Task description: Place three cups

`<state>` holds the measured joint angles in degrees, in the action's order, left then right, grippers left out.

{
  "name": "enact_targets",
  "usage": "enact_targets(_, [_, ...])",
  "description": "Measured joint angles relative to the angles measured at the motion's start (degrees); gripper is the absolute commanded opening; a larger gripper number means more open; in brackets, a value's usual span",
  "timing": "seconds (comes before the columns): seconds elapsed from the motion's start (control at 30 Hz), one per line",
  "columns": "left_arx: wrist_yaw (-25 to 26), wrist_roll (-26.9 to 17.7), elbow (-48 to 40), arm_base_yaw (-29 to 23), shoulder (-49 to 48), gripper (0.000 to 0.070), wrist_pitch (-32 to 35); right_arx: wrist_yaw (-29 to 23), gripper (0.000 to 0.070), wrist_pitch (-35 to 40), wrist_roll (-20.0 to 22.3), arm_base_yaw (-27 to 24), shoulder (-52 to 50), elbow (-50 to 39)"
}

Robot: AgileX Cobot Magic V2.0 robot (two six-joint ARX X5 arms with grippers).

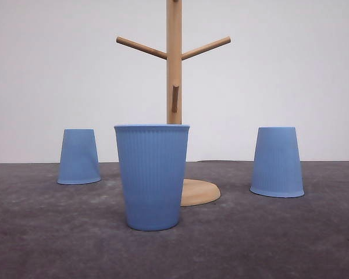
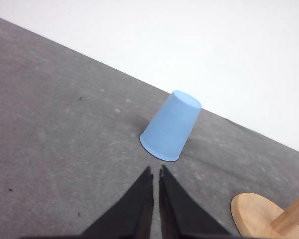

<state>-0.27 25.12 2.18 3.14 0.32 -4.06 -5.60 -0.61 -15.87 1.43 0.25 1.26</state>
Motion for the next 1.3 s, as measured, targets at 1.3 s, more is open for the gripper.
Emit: enact_targets(1.3, [11.91, -24.22, 44.23, 8.52, 41.63, 0.0003, -36.85, 18.77, 0.0, -29.2, 14.45, 4.7, 30.93, 32.71])
